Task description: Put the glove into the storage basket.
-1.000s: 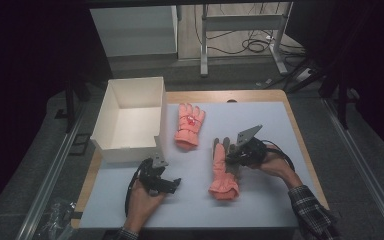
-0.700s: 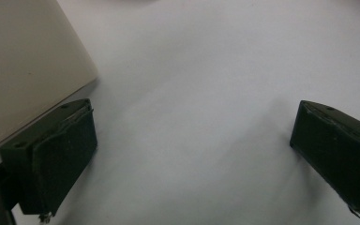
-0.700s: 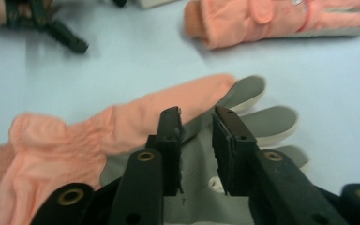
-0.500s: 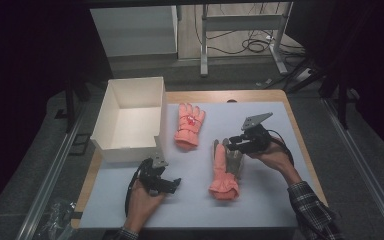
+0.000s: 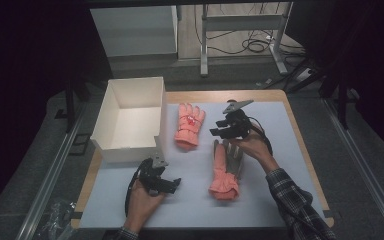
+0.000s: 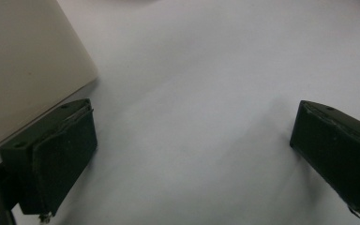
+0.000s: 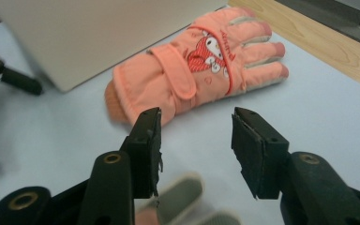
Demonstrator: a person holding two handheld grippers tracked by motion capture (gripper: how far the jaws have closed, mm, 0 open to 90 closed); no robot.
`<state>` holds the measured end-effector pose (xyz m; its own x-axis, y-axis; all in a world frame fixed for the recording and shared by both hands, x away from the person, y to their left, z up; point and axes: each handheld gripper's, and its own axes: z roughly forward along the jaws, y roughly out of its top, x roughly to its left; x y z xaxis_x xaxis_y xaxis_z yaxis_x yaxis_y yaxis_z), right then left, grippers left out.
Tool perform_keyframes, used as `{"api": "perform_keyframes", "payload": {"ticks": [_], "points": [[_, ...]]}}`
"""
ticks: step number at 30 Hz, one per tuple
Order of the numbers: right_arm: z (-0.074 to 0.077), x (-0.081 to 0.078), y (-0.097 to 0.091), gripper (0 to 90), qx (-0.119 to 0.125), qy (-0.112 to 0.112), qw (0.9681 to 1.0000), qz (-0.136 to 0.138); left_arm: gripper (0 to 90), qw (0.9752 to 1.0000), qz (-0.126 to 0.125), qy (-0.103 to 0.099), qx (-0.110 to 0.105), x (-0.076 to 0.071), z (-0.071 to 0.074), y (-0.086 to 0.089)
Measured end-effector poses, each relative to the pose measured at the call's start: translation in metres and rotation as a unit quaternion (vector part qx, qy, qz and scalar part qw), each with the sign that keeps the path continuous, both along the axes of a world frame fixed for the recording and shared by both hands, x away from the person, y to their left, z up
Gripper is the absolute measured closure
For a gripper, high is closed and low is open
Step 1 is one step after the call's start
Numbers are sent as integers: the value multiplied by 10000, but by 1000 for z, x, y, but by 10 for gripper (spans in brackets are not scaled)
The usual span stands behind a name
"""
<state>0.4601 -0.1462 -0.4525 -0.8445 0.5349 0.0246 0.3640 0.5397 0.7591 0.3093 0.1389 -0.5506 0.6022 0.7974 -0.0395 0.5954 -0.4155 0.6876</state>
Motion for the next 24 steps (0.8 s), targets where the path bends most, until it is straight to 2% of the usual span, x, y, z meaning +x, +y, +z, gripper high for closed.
{"api": "perform_keyframes", "payload": {"ticks": [7, 17, 20, 24], "points": [[-4, 19, 28, 479, -103, 109, 9995, -270, 9, 10000, -3, 0, 6, 0, 0, 0], [-12, 45, 64, 505, -329, 50, 9993, -193, 9, 10000, 4, 3, -1, 0, 0, 0], [-14, 50, 70, 518, -341, 105, 9992, -203, 9, 10000, 3, 3, 9, 0, 0, 0], [-25, 67, 84, 511, -359, 252, 9984, -368, 9, 10000, 2, 1, 0, 0, 0, 0]]}}
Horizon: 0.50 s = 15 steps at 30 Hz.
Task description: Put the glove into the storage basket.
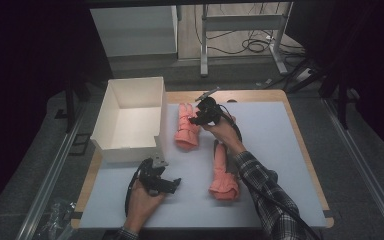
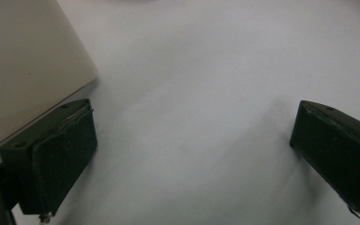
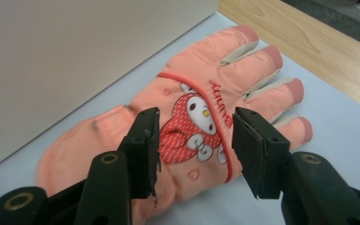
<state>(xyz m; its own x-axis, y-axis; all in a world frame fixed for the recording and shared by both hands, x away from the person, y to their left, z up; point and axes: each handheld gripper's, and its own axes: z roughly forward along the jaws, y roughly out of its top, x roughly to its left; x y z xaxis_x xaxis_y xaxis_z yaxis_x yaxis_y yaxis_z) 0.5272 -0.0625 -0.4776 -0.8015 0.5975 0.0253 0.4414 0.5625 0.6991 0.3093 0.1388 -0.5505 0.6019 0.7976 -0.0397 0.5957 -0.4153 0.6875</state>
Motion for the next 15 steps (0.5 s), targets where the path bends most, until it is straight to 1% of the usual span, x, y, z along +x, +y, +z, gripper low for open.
{"api": "perform_keyframes", "payload": {"ticks": [2, 4, 5, 7, 8, 9, 10, 11, 12, 13, 14, 15], "points": [[-4, 5, 4, 478, -49, 72, 9999, -73, 9, 10000, 3, 2, -3, 0, 0, 0], [-10, 10, 7, 455, -92, 143, 9998, -60, 9, 10000, 4, 1, -4, 0, 0, 0], [-13, 12, 9, 447, -114, 144, 9998, -70, 9, 10000, 4, 1, -4, 0, 0, 0], [-17, 15, 12, 448, -146, 220, 9996, -67, 9, 10000, 2, -2, -3, 0, 0, 0], [-17, 15, 12, 448, -146, 220, 9996, -67, 9, 10000, 2, -2, -3, 0, 0, 0], [-22, 19, 15, 487, -252, 356, 9990, -65, 9, 10000, 2, -3, -2, 0, 0, 0], [-24, 21, 17, 505, -277, 453, 9986, -71, 9, 10000, 1, -2, -3, 0, 0, 0], [-24, 21, 17, 505, -277, 453, 9986, -71, 9, 10000, 1, -2, -3, 0, 0, 0], [-26, 22, 18, 541, -263, 543, 9981, -79, 9, 10000, 1, -2, -2, 0, 0, 0], [-27, 22, 19, 669, -229, 637, 9977, -77, 9, 10000, 1, -3, -2, 0, 0, 0], [-27, 22, 19, 669, -229, 637, 9977, -77, 9, 10000, 1, -3, -2, 0, 0, 0], [-27, 20, 20, 778, -241, 659, 9975, -67, 9, 10000, 2, -4, -2, 0, 0, 0]]}}
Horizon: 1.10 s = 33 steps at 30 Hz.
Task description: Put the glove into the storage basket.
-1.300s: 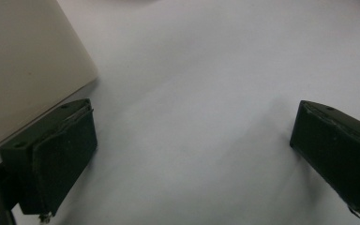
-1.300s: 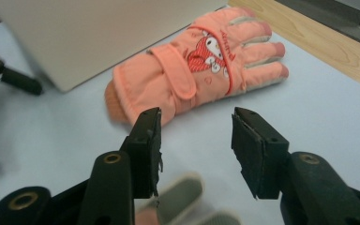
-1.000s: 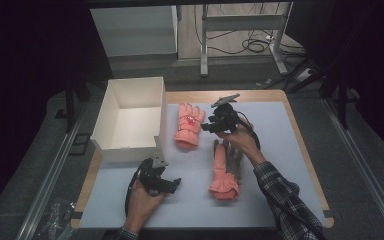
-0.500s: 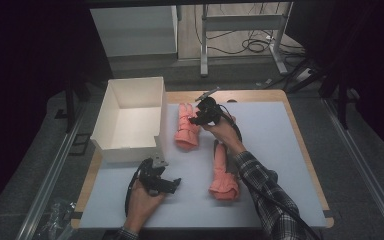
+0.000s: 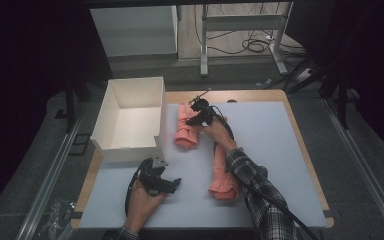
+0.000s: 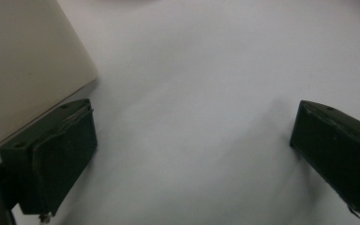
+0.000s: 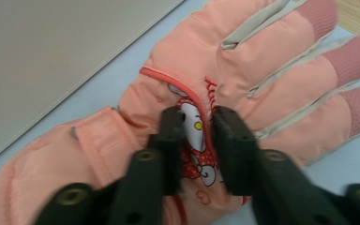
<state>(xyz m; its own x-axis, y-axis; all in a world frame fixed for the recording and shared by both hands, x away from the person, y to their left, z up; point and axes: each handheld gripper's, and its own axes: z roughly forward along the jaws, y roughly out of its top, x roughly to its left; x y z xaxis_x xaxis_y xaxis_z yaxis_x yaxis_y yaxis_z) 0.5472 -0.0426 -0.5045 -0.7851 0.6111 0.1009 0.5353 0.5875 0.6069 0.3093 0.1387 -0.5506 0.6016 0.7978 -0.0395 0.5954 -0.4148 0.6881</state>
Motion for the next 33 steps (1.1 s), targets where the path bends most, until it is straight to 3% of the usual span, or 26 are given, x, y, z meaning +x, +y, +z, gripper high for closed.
{"api": "perform_keyframes", "payload": {"ticks": [4, 16, 23, 33], "points": [[6, -3, -1, 862, -92, -52, 9999, 26, 9, 10000, 1, -1, -1, 0, 0, 0], [34, -19, -18, 868, 157, -15, 9997, 187, 9, 10000, 1, 0, 13, 0, 0, 0], [55, -37, -27, 867, 355, -15, 9982, 475, 9, 10000, 0, -1, 14, 0, 0, 0], [80, -64, -42, 866, 538, -46, 9964, 659, 9, 10000, -3, -5, 13, 0, 0, 0]]}}
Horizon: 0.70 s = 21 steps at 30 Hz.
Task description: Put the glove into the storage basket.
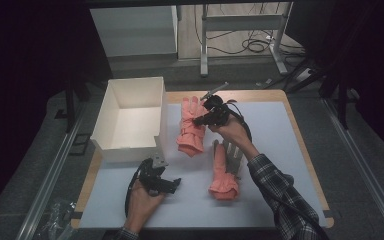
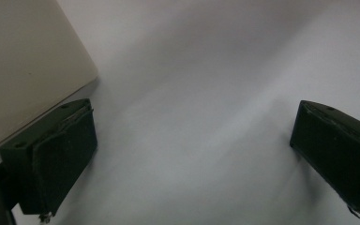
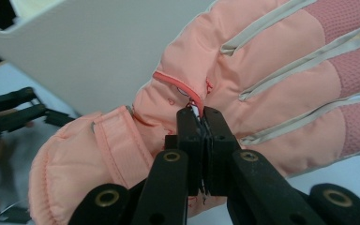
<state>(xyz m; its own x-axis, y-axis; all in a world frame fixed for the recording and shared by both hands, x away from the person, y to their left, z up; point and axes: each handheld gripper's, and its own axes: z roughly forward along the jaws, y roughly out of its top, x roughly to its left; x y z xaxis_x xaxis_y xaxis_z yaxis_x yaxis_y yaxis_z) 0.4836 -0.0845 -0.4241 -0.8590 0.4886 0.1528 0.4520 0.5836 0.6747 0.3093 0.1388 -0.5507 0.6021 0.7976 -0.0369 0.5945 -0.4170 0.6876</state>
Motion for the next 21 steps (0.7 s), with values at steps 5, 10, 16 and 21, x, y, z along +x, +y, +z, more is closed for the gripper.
{"api": "perform_keyframes", "payload": {"ticks": [5, 10, 16, 21], "points": [[16, -21, -13, 866, 37, -87, 9999, 78, 10, 10000, -4, -4, 0, 0, 0, 0], [30, -41, -30, 865, 55, -163, 9998, 40, 14, 10000, 16, 5, -10, 0, 0, 0], [38, -67, -55, 865, -35, -228, 9997, 35, 14, 10000, 35, 5, -32, 0, 0, 0], [37, -87, -77, 865, -132, -192, 9997, 10, 13, 10000, 34, 12, -36, 0, 0, 0]]}}
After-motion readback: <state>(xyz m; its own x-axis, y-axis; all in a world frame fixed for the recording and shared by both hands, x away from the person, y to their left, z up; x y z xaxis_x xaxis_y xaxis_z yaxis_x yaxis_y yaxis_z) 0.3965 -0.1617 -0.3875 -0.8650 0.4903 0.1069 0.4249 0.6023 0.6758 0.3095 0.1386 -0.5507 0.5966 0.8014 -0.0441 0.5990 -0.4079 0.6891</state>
